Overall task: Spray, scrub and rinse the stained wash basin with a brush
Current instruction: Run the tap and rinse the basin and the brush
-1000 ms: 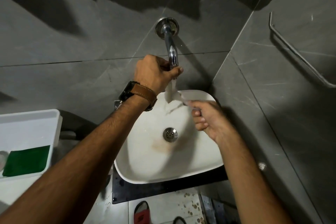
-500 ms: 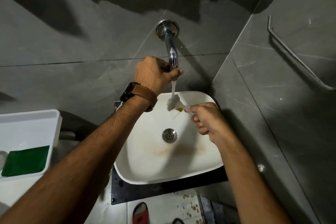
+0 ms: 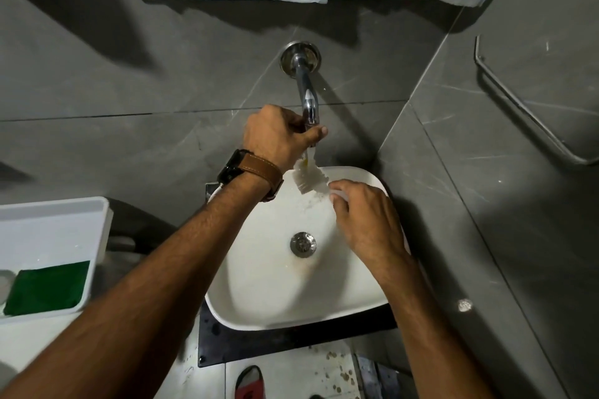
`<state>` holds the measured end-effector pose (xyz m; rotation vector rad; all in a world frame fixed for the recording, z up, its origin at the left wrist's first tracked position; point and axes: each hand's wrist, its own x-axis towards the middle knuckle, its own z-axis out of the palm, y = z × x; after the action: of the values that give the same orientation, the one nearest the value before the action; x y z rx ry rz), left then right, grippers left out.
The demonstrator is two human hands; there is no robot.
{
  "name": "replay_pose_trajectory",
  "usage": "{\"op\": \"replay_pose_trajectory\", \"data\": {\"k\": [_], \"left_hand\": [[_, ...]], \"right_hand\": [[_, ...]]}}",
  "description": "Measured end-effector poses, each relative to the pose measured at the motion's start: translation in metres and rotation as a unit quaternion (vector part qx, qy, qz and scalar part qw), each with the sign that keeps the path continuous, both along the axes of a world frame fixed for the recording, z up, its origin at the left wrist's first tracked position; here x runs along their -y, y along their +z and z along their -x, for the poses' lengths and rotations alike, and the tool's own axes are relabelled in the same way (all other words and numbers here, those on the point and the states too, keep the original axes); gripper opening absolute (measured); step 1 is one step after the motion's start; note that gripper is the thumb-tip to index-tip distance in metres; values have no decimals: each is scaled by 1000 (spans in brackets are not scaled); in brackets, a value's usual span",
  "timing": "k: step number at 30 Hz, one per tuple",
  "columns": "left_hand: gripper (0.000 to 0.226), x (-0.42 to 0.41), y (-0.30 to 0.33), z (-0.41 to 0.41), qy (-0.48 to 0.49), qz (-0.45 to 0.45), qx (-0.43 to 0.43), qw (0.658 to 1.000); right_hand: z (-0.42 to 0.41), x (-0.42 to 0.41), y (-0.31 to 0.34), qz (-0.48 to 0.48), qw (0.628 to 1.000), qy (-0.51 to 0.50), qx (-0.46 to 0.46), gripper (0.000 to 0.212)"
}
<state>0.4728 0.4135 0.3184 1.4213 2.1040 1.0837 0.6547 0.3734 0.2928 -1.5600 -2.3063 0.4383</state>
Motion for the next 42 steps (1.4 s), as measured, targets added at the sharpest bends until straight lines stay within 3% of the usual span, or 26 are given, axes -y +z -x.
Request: {"op": "replay_pose_trajectory", "data": {"k": [9,13,15,17,19,21,23,26,28,29,31,32,35,39,42], "left_hand": [[34,-2,-1,1,-3,9,8,1000],[33,-2,-2,0,-1,10,1,1000],[31,-2,-1,0,0,13,-1,1000],[31,-2,0,1,7,19,0,1000],[39,-3,1,-1,28,20,-3,999],[44,-4,1,-4,59,13,-11,998],[46,-5,-1,-10,82,6,-5,997],[48,-3,-2,-16,97,8,3,995],[49,-2,-1,-17,101,5,-6,995],[49,-1,0,-18,102,2,-8,995],[49,3,1,-18,103,-1,-8,995],[50,5,1,-19,102,-3,-6,995],[48,15,-3,-17,97,-3,13,995],[30,42,-19,-18,91,23,-22,995],[25,73,-30,-17,115,39,-36,992]], "right_hand": [[-20,25,7,17,1000,0,-6,32],[-21,29,-2,3,999,-9,-37,29],[-20,24,-13,30,994,-41,-94,26],[-16,15,-25,163,950,-120,-238,19],[-11,9,-35,303,843,-198,-398,14],[-11,5,-43,384,759,-247,-464,13],[-12,2,-48,427,723,-253,-480,12],[-10,3,-53,448,704,-239,-496,14],[-10,4,-56,438,719,-227,-490,16],[-10,5,-59,414,764,-212,-447,21],[-13,12,-65,338,887,-168,-265,45],[-15,17,-67,301,922,-152,-189,51],[-26,30,-76,272,938,-148,-157,46],[-35,47,-76,292,938,-131,-130,56],[-36,51,-70,287,943,-132,-109,34]]}}
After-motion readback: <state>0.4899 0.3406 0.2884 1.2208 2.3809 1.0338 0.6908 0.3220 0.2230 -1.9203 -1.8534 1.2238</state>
